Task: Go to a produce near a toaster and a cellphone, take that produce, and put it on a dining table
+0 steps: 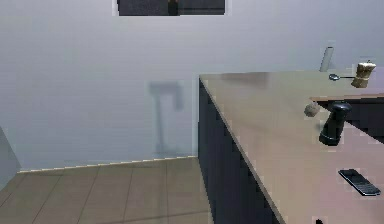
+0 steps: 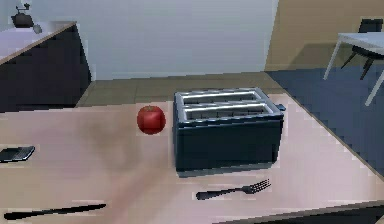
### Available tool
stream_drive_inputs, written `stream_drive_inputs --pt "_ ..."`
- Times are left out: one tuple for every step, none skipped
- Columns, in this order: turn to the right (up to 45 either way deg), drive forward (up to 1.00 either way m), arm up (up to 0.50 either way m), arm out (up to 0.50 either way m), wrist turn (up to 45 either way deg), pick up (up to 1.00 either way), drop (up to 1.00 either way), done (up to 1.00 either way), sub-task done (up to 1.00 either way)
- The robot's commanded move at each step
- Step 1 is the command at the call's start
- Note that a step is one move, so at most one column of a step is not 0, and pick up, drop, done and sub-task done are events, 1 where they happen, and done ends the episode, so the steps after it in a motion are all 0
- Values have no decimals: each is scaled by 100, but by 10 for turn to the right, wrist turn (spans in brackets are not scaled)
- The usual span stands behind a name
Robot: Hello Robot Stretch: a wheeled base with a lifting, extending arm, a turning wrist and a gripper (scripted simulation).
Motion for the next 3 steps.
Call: stream_drive_inputs --pt "0 0 38 0 0 0 0 0 0" --pt "0 0 0 32 0 0 0 0 0" --pt "0 0 0 0 450 0 0 0 0"
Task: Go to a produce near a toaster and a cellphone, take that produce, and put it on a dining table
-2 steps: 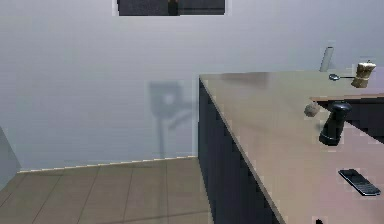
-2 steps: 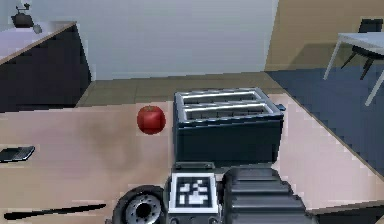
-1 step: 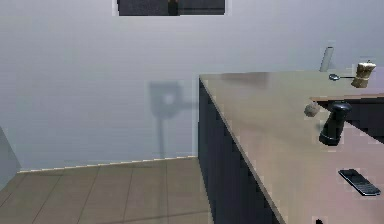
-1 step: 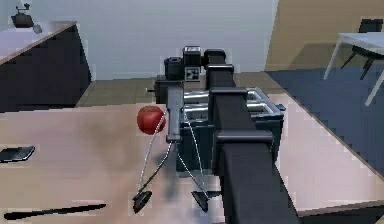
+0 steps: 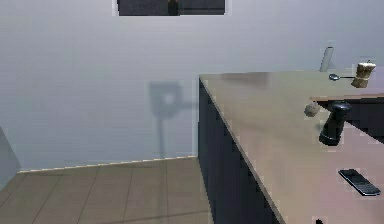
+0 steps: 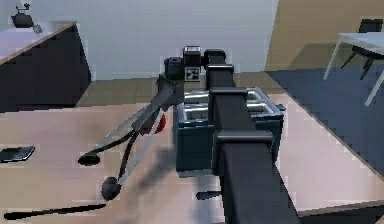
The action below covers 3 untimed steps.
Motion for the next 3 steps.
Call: stream_drive_inputs --pt "0 0 0 0 450 0 0 0 0" --pt "0 0 0 0 450 0 0 0 0" --pt "0 0 0 0 90 0 0 0 0"
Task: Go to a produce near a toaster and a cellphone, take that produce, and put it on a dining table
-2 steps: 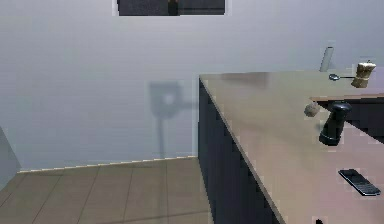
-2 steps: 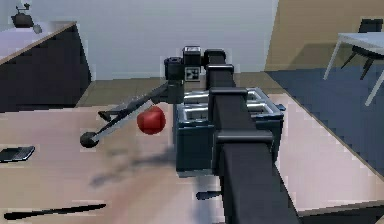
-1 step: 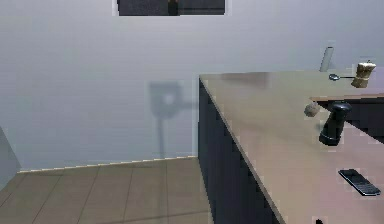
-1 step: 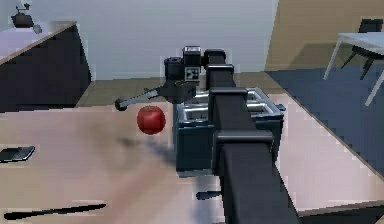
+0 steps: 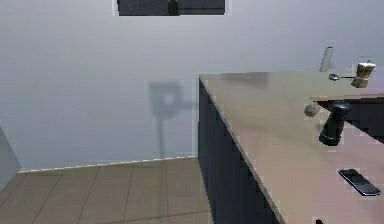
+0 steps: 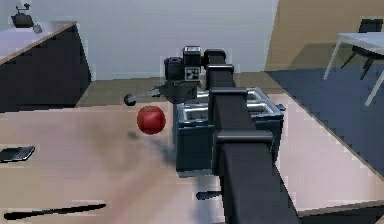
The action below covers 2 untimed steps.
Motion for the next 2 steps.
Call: stream_drive_inputs --pt "0 0 -10 0 0 0 0 0 0" --pt "0 0 0 0 0 100 0 0 0"
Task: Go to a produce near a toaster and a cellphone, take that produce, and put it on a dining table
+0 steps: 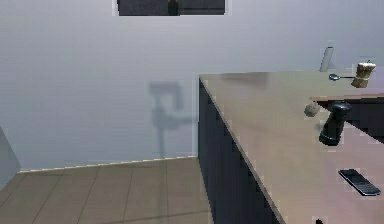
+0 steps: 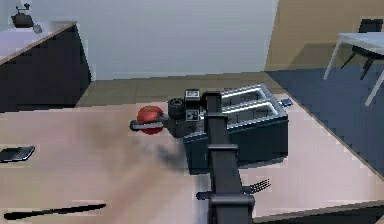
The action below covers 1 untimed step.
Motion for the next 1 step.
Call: stream_drive_inputs --pt "0 0 10 0 0 0 0 0 0"
